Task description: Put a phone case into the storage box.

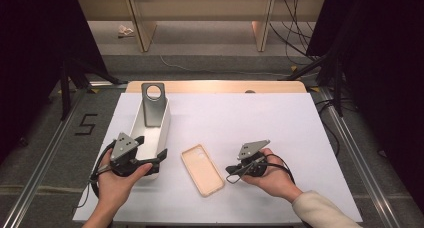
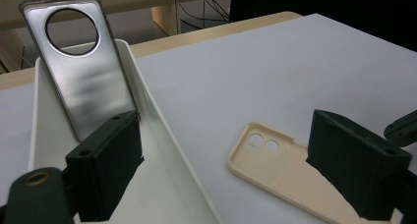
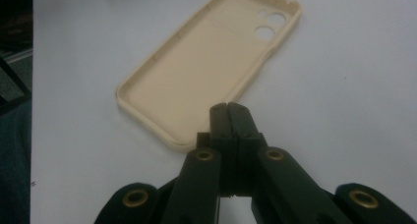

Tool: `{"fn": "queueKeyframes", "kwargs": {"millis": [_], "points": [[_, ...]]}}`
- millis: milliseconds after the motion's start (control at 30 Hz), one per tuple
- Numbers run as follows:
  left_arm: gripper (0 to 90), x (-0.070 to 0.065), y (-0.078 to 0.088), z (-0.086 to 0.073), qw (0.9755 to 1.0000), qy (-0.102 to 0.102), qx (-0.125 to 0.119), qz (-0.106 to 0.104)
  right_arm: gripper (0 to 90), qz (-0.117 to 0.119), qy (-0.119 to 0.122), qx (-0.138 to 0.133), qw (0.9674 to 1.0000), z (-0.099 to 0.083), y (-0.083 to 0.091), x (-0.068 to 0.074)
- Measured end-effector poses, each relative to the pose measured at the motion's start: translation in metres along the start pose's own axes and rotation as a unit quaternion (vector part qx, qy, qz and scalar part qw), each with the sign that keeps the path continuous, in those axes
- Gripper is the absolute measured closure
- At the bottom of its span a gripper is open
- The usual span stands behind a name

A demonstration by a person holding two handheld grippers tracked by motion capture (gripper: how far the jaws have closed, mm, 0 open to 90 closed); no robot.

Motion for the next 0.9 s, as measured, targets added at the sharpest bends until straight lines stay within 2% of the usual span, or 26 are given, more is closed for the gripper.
{"fn": "queueKeyframes", "kwargs": {"millis": [167, 467, 667, 900], "points": [[12.9, 0.0, 0.0, 0.0, 1.0, 0.0, 0.0, 0.0, 90.0, 0.003, -0.005, 0.028, 0.9996, -0.002, -0.011, 0.002], [13.2, 0.0, 0.0, 0.0, 1.0, 0.0, 0.001, -0.001, 90.0, 0.006, -0.007, 0.055, 0.9985, -0.002, -0.022, 0.006], [13.3, 0.0, -0.001, -0.001, 1.0, 0.0, 0.001, -0.001, 90.0, 0.011, 0.001, 0.064, 0.9979, -0.003, -0.026, 0.011], [13.4, 0.0, -0.001, -0.001, 1.0, 0.0, 0.001, -0.002, 90.0, 0.018, 0.001, 0.063, 0.9978, -0.002, -0.026, 0.016]]}}
Point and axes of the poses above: each handheld gripper's, and its own axes: y roughly backward along the jaws, z roughly out of its top, x roughly to its left, the point moved 9 cm from there along -y, roughly forward along the jaws, and after that the axes turned 13 degrees about x, right-handed, at the moved point
